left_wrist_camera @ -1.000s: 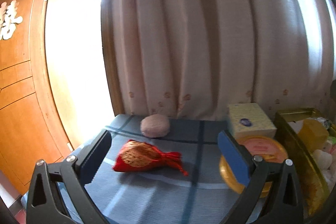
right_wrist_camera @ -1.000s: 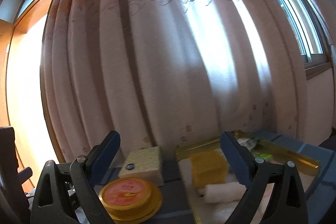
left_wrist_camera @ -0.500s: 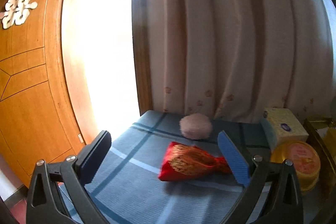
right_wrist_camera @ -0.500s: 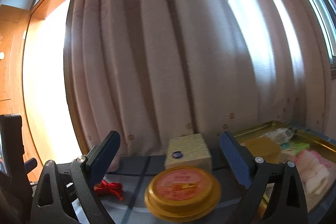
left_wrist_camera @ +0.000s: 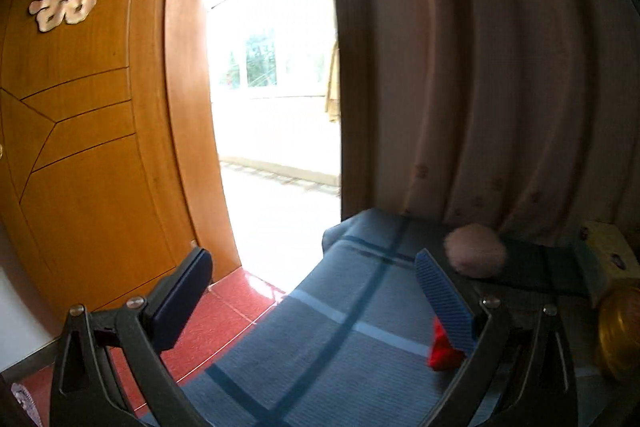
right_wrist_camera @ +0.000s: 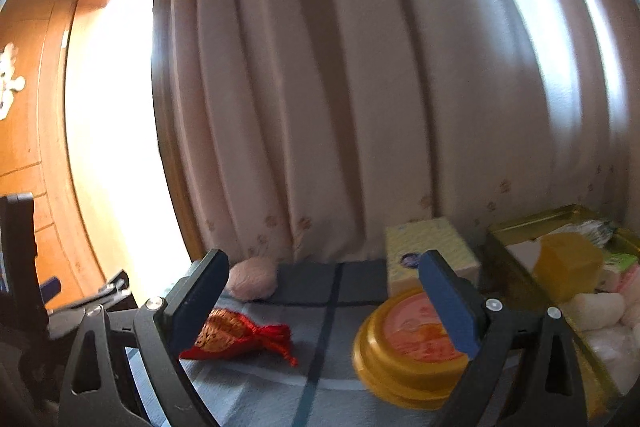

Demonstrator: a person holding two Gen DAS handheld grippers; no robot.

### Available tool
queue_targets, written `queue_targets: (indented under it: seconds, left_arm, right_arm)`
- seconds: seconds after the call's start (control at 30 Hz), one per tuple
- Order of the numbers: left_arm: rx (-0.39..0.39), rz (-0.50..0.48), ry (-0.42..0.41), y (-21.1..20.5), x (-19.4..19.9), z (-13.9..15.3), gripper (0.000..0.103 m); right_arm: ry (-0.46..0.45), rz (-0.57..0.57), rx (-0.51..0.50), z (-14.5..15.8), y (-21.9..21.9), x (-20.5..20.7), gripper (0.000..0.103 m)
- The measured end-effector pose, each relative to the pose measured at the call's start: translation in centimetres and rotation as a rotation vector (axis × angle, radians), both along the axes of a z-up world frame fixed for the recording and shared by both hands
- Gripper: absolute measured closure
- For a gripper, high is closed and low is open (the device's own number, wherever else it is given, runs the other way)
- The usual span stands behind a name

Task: Organize soft objects
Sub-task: 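Move both grippers away from the tray toward the red pouch and pink puff, then grasp the red-and-gold pouch with the right gripper and lift it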

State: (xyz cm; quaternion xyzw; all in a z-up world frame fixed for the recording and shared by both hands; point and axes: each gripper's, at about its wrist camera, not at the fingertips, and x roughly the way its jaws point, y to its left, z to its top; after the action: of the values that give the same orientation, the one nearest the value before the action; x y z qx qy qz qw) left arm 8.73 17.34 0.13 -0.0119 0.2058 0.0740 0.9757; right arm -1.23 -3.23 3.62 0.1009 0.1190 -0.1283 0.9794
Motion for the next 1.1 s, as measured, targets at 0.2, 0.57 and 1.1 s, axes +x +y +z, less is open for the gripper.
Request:
queue_targets:
  seconds: [0.2, 0.57, 1.1]
  left_arm:
    - [-0.054, 0.038, 0.065, 1.7, 1.6, -0.6, 0.001]
    - [-0.004, 0.058, 0.117, 1.8, 3.3, -1.1, 0.001]
    - [0.023, 0.019, 0.197, 1.4, 4.0, -1.4, 0.001]
  right_arm:
    - [0.111, 0.087, 0.005, -0.8, 1.6, 2.7, 0.006]
    - [0.301, 0.240, 0.025, -2.6, 3.7, 7.3, 0.006]
    - [0.382, 0.304, 0.043, -4.0, 4.6, 10.3, 0.006]
